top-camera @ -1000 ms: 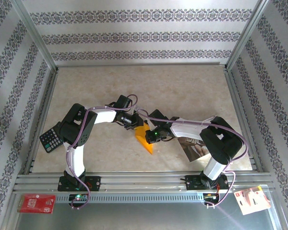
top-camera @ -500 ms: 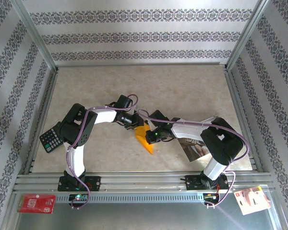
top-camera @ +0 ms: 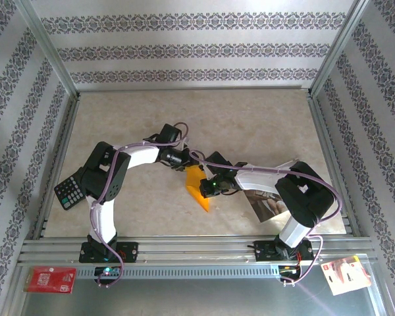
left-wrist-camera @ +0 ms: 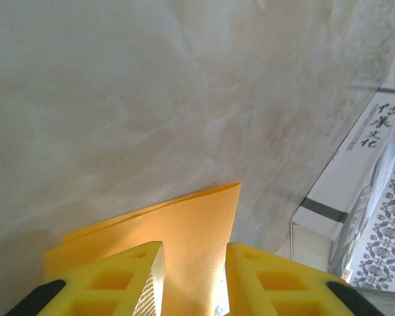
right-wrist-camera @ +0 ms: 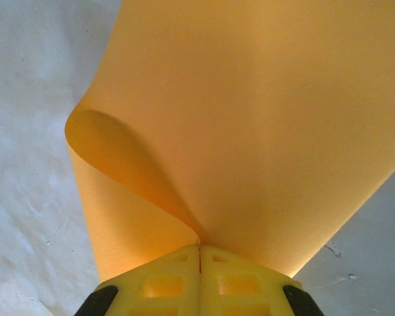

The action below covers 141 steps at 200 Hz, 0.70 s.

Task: Fold a paper plane with a square sheet of paper (pick it up from the middle)
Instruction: Third fold the triangle at the center of the table.

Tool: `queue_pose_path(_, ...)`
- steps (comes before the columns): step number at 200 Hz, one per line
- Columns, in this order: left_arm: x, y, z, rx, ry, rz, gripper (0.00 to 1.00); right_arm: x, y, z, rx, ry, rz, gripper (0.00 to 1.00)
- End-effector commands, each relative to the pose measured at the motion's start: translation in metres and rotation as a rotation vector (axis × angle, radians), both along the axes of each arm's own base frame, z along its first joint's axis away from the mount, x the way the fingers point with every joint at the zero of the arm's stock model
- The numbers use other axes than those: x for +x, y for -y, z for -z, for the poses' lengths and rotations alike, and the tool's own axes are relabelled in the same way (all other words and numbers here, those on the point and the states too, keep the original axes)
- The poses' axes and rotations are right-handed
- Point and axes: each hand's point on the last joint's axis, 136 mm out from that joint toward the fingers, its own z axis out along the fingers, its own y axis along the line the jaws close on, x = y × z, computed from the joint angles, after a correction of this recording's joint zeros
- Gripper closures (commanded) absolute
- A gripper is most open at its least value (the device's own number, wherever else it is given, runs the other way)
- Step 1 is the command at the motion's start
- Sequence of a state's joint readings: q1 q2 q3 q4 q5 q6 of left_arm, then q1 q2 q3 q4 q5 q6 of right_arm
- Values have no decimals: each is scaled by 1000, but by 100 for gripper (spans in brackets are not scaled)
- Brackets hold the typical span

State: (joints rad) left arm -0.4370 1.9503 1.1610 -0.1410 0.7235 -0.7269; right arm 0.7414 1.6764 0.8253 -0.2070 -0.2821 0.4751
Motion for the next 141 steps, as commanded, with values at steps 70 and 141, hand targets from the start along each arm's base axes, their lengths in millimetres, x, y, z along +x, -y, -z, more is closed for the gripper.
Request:
queue_pose_path(70, -32, -56, -51, -3, 70, -196, 82, 35, 19, 22, -110, -35, 64, 98)
queue_pose_path(141, -101, 12, -43, -110, 88, -24, 93, 31, 19, 30, -105, -63, 56, 98)
